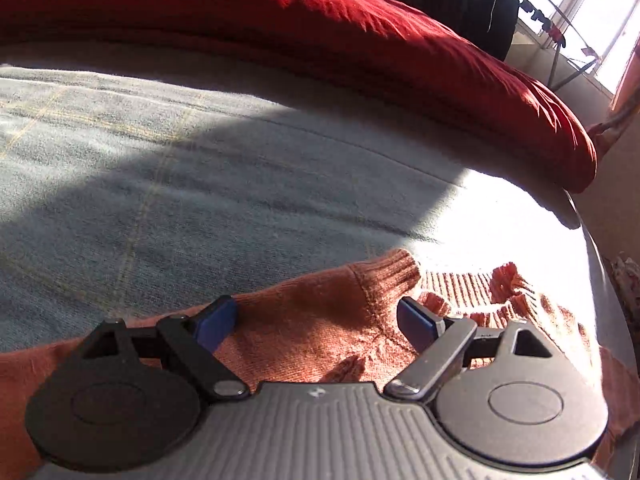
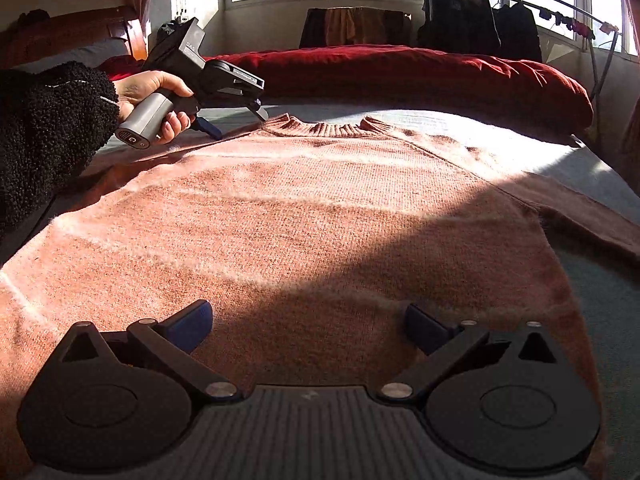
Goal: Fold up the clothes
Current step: 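Hover the left gripper over the collar and shoulder, then lift it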
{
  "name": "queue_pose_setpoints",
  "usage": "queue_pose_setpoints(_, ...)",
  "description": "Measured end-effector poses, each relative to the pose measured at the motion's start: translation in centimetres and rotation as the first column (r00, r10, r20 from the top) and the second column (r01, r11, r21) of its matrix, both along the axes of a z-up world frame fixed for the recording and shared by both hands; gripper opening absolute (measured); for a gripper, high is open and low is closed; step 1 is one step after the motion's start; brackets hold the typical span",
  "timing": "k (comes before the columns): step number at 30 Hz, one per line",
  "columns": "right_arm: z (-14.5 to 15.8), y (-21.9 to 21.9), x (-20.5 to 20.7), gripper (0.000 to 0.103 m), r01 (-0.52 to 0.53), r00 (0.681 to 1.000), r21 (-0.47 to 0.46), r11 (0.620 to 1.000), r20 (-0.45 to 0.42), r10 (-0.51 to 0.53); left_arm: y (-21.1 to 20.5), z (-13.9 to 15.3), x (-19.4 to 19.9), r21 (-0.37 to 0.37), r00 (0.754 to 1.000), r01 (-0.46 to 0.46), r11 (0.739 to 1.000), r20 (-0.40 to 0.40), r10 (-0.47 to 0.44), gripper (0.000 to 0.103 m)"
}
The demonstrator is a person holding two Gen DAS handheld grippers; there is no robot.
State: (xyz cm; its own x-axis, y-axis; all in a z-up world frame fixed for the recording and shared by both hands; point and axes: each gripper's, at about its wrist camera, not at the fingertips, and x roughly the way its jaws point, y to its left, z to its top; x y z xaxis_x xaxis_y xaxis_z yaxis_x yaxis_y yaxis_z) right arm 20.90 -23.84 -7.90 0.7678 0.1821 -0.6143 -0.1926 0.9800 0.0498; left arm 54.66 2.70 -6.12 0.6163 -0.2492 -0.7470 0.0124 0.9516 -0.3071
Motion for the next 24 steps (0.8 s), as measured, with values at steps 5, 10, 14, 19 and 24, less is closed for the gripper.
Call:
queue_pose_setpoints(5, 1.3, -0.8, -1.5, 0.103, 0.025, 0.999, 0.073, 0.997, -0.025, -0.023, -1.5, 4.0, -4.2, 0.032, 0.994, 0.093, 0.995, 0.049, -0.094, 0.087)
queue_pose_setpoints(10, 3.7, -1.2, -4.2, 0.103, 0.060, 0.998, 0.083, 0.995, 0.025, -0.062, -3.1, 9.1, -11.0, 0.103, 0.967, 0.236, 0.966, 0.070, -0.244, 0.088)
queue_pose_setpoints(14, 3.9, -1.8, -6.1, 0.103, 0.093, 0.995, 0.061, 0.994, 0.016, -0.094, -3.3, 11.3, -16.9, 0.146, 0.944, 0.310, 0.939, 0.068, -0.322, 0.089)
queue_pose_setpoints(19, 3.3, -2.8, -7.9, 0.103, 0.136, 0.991, 0.045, 0.990, -0.018, -0.136, -2.6, 10.9, -23.6, 0.172, 0.934, 0.348, 0.921, 0.023, -0.357, 0.089)
queue_pose_setpoints(24, 0.9, -3.5, -8.0, 0.103, 0.188, 0.978, 0.057, 0.981, -0.109, -0.181, -2.0, 8.8, -29.3, 0.190, 0.929, 0.367, 0.911, -0.032, -0.368, 0.089)
